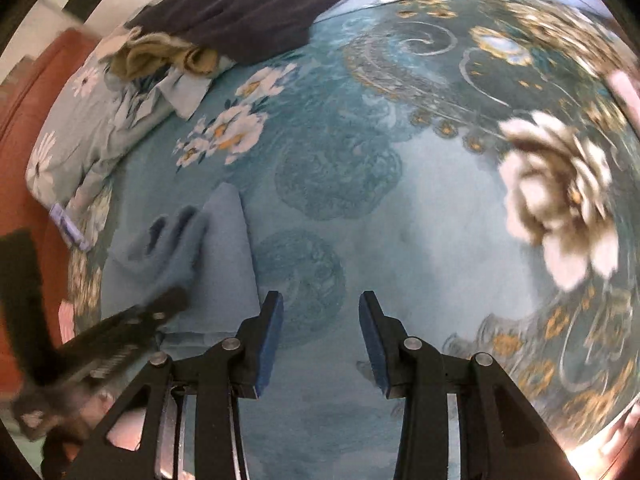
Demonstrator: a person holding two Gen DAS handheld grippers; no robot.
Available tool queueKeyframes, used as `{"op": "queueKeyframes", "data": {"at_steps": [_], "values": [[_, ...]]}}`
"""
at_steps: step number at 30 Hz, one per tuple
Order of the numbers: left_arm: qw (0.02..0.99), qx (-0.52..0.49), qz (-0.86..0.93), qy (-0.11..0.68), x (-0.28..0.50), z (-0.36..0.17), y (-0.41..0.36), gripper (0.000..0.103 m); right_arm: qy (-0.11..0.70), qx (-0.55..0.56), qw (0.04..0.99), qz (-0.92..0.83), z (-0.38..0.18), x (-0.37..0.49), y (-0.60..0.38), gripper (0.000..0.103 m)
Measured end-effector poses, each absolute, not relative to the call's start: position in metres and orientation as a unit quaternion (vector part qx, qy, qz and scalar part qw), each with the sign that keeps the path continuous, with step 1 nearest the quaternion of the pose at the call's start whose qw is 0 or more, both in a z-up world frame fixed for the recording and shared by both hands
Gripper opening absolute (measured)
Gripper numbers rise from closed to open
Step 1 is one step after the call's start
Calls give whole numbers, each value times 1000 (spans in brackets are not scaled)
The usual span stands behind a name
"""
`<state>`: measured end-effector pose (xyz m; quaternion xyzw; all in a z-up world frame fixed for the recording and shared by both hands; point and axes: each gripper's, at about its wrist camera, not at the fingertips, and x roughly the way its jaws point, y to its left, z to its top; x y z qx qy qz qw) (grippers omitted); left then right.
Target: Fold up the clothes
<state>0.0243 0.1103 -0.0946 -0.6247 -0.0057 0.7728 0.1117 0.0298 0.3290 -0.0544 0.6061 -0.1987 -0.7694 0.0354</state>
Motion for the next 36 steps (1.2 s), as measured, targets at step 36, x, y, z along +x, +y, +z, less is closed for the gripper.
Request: {"op": "queueKeyframes", "data": {"at_steps": [36], "values": [[7,-641,734,-223,2,-100,-89,75,-189,606,174,-753,-50,-63,209,11]]}}
